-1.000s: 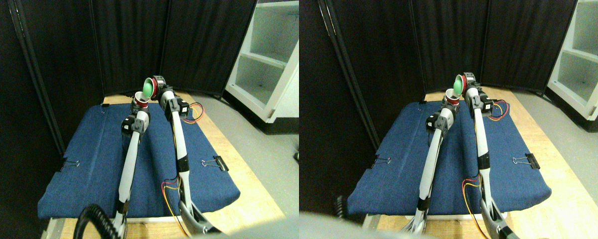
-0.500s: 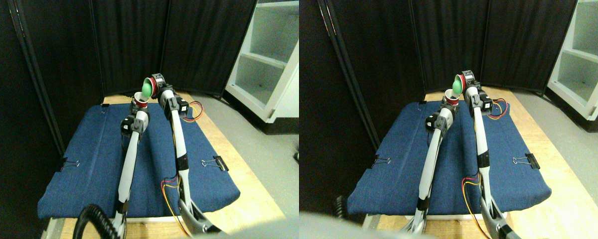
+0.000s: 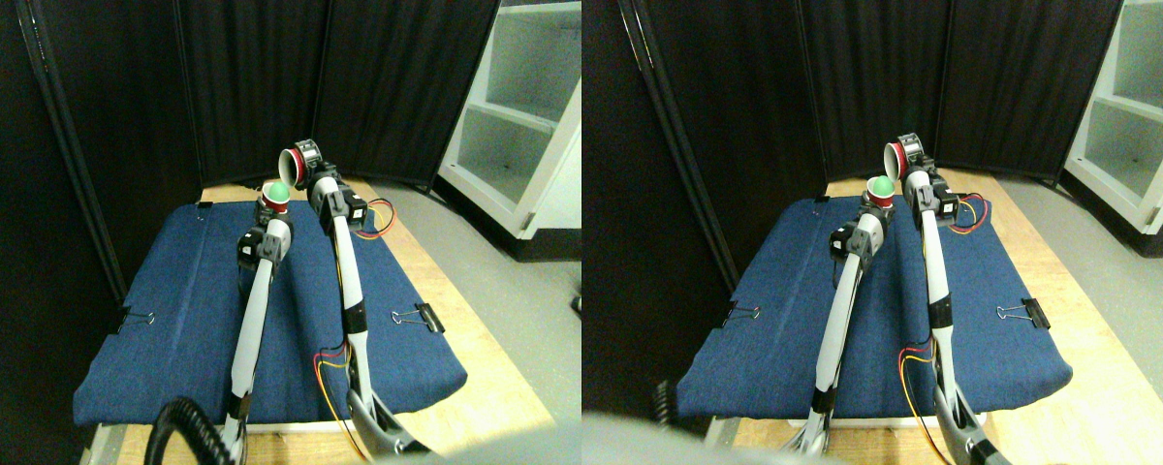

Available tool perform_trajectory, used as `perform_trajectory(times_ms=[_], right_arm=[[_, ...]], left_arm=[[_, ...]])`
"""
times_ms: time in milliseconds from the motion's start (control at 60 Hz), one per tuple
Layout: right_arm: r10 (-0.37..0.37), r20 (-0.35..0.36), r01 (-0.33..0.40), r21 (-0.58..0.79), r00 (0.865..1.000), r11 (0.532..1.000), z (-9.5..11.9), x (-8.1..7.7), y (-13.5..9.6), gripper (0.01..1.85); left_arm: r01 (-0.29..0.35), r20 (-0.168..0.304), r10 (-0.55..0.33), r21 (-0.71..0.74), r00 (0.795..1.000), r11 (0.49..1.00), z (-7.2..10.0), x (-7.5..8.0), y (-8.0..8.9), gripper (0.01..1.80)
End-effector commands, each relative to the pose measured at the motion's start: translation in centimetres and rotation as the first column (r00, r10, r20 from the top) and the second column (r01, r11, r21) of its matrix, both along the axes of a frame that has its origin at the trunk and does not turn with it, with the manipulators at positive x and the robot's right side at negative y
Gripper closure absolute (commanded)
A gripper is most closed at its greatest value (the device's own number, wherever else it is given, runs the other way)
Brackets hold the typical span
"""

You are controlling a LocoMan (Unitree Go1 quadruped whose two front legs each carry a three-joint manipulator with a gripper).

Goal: Pour (bimanual)

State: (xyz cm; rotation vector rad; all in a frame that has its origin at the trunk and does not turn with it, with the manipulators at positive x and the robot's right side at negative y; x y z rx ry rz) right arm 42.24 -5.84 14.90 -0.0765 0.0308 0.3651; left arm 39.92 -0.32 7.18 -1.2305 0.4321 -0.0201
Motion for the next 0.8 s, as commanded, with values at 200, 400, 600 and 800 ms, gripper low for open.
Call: perform_trajectory(times_ms=[200, 400, 600, 800], right_arm=[[-0.203, -0.214, 0.277, 0.411, 0.955, 0.869, 0.7, 0.9, -2.3, 1.53], [-0.221, -0.315, 0.375, 0.602, 0.923, 0.705, 0.2, 0.6, -3.3, 1.53], [-0.169, -0.296, 0.337, 0.735, 0.94, 0.589, -0.8, 0.5, -4.3, 1.53], [-0.13, -0.278, 0.307, 0.858, 0.952, 0.413, -3.0, 0.1, -4.9, 1.53]], left_arm=[[-0.002, 0.054, 0.002, -0.001, 0.999, 1.0, 1.0, 0.2, 0.6, 1.48], [-0.041, 0.075, 0.042, -0.005, 0.996, 0.999, 1.1, 0.3, 1.6, 1.48], [-0.089, 0.076, 0.09, -0.023, 0.993, 0.996, 0.9, 0.6, 3.4, 1.48], [-0.181, 0.075, 0.186, -0.071, 0.98, 0.981, 0.1, 0.5, 5.3, 1.48]])
